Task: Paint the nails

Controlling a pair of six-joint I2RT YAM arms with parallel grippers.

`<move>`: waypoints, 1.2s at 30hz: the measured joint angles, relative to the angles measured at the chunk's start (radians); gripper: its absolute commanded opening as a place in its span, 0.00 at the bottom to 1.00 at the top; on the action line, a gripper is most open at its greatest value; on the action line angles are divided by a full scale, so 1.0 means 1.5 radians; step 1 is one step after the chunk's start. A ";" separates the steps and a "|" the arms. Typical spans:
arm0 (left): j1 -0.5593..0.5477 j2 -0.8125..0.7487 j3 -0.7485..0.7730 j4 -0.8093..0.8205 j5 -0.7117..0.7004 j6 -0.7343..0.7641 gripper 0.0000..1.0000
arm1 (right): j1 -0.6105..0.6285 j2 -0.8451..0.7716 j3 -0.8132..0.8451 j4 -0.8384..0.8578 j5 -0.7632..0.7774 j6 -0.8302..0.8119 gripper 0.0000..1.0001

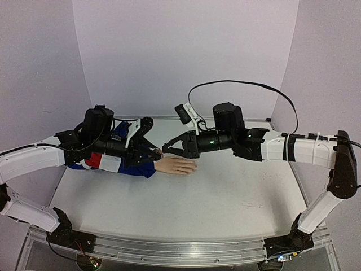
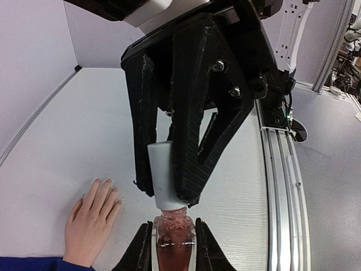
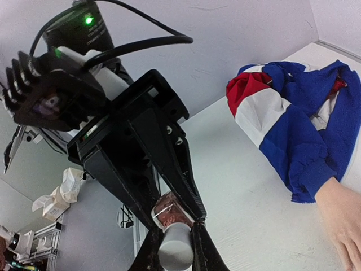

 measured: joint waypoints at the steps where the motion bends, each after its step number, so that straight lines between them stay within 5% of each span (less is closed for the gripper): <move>1: 0.000 0.000 0.000 0.000 0.010 -0.003 0.00 | -0.001 0.001 0.000 0.002 -0.011 -0.006 0.00; 12: -0.004 -0.003 0.001 0.018 0.095 -0.137 0.00 | -0.023 0.034 0.063 -0.064 -0.185 -0.159 0.00; 20: -0.038 -0.009 0.000 0.049 -0.037 -0.141 0.00 | -0.034 0.037 0.095 -0.106 -0.148 -0.157 0.00; 24: -0.047 0.007 -0.004 0.112 -0.162 -0.072 0.00 | -0.037 0.042 0.124 -0.119 -0.037 -0.066 0.00; 32: -0.048 0.175 0.009 0.359 -0.305 0.036 0.00 | -0.008 0.033 0.136 -0.163 0.353 0.191 0.01; 36: -0.056 0.225 0.028 0.413 -0.323 0.045 0.00 | 0.006 0.033 0.160 -0.216 0.463 0.243 0.16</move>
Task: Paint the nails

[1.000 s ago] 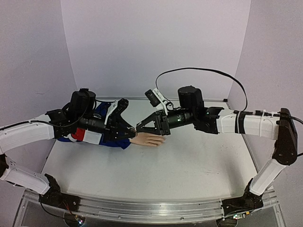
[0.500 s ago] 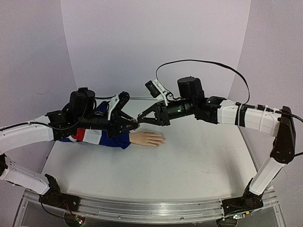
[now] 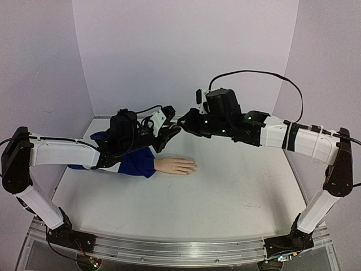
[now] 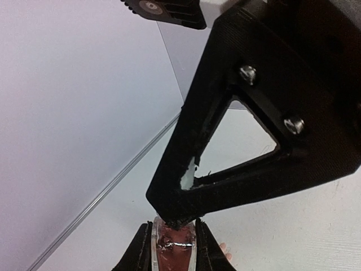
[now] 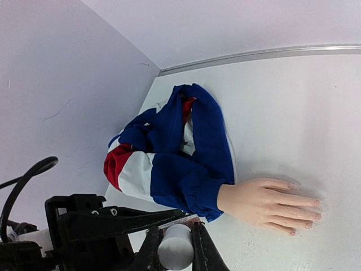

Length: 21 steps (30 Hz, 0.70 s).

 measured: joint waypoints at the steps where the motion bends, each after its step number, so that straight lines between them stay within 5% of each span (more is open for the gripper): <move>1: -0.002 0.001 0.000 0.009 -0.005 -0.003 0.00 | 0.004 0.000 0.005 -0.004 0.015 0.004 0.22; 8: -0.020 -0.011 -0.021 0.071 -0.009 -0.080 0.00 | 0.022 -0.030 0.012 -0.029 0.028 -0.030 0.77; 12: -0.026 -0.039 -0.038 0.046 -0.002 -0.131 0.00 | 0.004 -0.073 0.004 -0.047 -0.031 -0.077 0.98; 21: 0.040 -0.126 -0.038 -0.070 0.199 -0.286 0.00 | -0.126 -0.128 -0.001 -0.041 -0.347 -0.227 0.91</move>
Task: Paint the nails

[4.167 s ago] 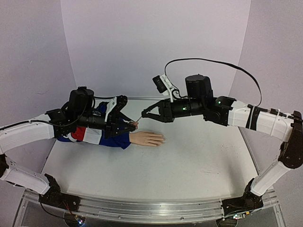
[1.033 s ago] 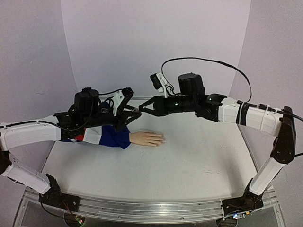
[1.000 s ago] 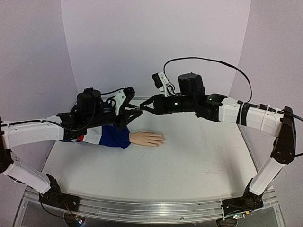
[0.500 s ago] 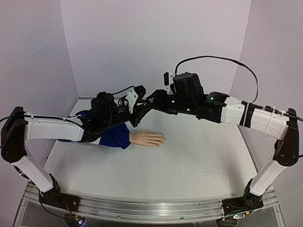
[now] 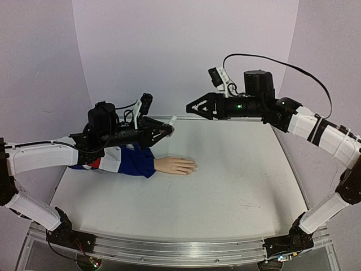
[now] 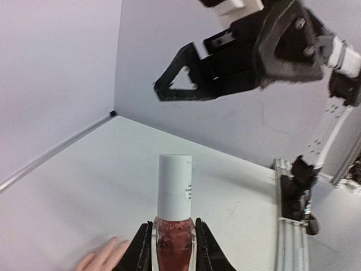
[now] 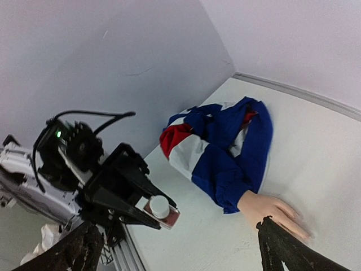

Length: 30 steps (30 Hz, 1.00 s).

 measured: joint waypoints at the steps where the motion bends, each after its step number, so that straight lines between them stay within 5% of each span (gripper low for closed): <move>1: 0.009 -0.008 0.000 -0.001 0.035 -0.017 0.00 | -0.009 0.009 0.000 0.006 -0.045 -0.016 0.89; 8: 0.018 -0.033 0.000 -0.012 0.212 -0.090 0.00 | -0.008 0.082 -0.009 0.101 -0.298 -0.043 0.80; 13: 0.019 -0.033 0.000 -0.018 0.283 -0.116 0.00 | 0.008 0.083 -0.013 0.161 -0.383 -0.048 0.63; 23: 0.019 -0.032 0.016 -0.017 0.325 -0.127 0.00 | 0.031 0.101 -0.013 0.191 -0.422 -0.058 0.41; 30: 0.019 -0.032 0.016 -0.018 0.335 -0.139 0.00 | 0.034 0.107 -0.013 0.211 -0.424 -0.057 0.13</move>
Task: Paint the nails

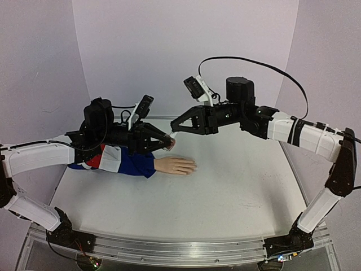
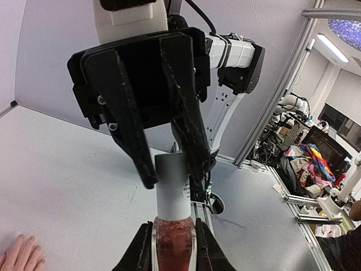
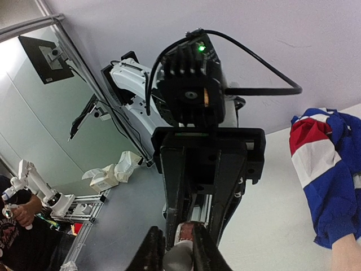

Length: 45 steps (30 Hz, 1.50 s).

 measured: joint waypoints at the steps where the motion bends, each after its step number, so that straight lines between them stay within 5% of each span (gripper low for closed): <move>1: 0.000 0.001 0.000 0.000 0.000 0.000 0.00 | 0.002 0.000 0.000 0.002 -0.001 0.003 0.11; 6: 0.000 0.003 0.001 0.000 -0.006 0.002 0.00 | 0.005 0.001 0.000 0.010 0.008 0.003 0.00; 16: 0.008 0.007 0.004 0.011 -0.122 0.025 0.00 | 0.007 -0.006 -0.026 0.070 0.154 0.022 0.00; 21: 0.012 0.039 0.004 0.081 -0.227 0.075 0.00 | 0.031 -0.014 -0.043 0.105 0.369 0.094 0.00; 31: 0.008 0.189 0.031 0.279 -0.357 0.206 0.00 | 0.145 0.005 -0.005 0.025 0.971 0.282 0.00; 32: 0.006 0.195 0.031 0.288 -0.362 0.211 0.00 | 0.153 0.009 0.003 0.013 1.002 0.288 0.02; 36: -0.002 0.199 0.023 0.312 -0.370 0.211 0.00 | 0.171 0.008 0.013 -0.011 1.051 0.282 0.50; 41: 0.001 0.172 -0.025 0.358 -0.389 0.153 0.00 | 0.183 -0.011 0.006 -0.081 0.923 0.164 0.90; 45: 0.001 0.130 -0.067 0.341 -0.352 0.086 0.00 | 0.128 -0.065 -0.025 -0.129 0.764 0.071 0.98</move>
